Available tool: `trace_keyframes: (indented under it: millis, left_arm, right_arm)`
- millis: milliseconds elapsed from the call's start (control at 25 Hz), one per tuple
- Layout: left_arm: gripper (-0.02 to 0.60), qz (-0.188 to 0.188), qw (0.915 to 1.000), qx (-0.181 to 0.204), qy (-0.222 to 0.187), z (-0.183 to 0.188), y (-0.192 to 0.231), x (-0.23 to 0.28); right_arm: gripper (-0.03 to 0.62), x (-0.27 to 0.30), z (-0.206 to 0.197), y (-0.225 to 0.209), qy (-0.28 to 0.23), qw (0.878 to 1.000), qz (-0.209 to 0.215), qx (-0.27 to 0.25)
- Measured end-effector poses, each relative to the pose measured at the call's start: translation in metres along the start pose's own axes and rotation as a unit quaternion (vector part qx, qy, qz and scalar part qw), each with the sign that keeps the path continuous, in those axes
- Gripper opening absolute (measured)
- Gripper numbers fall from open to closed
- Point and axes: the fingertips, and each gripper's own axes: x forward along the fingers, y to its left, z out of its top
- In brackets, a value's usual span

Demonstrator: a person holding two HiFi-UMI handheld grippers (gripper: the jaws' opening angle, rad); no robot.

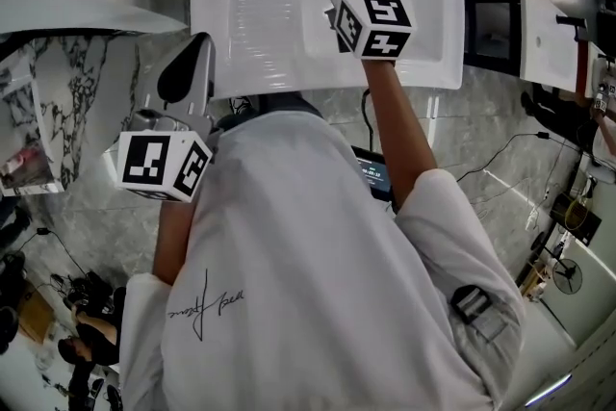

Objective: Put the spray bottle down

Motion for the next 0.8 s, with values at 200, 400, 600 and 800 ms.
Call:
trace_keyframes:
  millis: [200, 400, 600, 800]
  left_arm:
    - [0.037, -0.001, 1.0000, 0.006, -0.002, 0.001, -0.004, -0.007]
    - [0.037, -0.004, 0.9998, 0.016, -0.010, 0.001, -0.010, -0.015]
    - [0.037, -0.004, 0.9997, 0.020, -0.015, 0.000, -0.017, -0.023]
    - [0.037, -0.006, 0.9997, 0.021, -0.015, -0.006, -0.018, -0.031]
  right_arm:
    - [0.095, -0.016, -0.001, 0.004, 0.001, 1.000, 0.000, 0.005]
    - [0.075, -0.033, -0.002, 0.010, -0.002, 1.000, -0.001, 0.014]
    - [0.063, -0.049, -0.004, 0.015, 0.000, 1.000, -0.001, 0.017]
    - [0.045, -0.068, -0.009, 0.021, 0.006, 1.000, -0.008, 0.022]
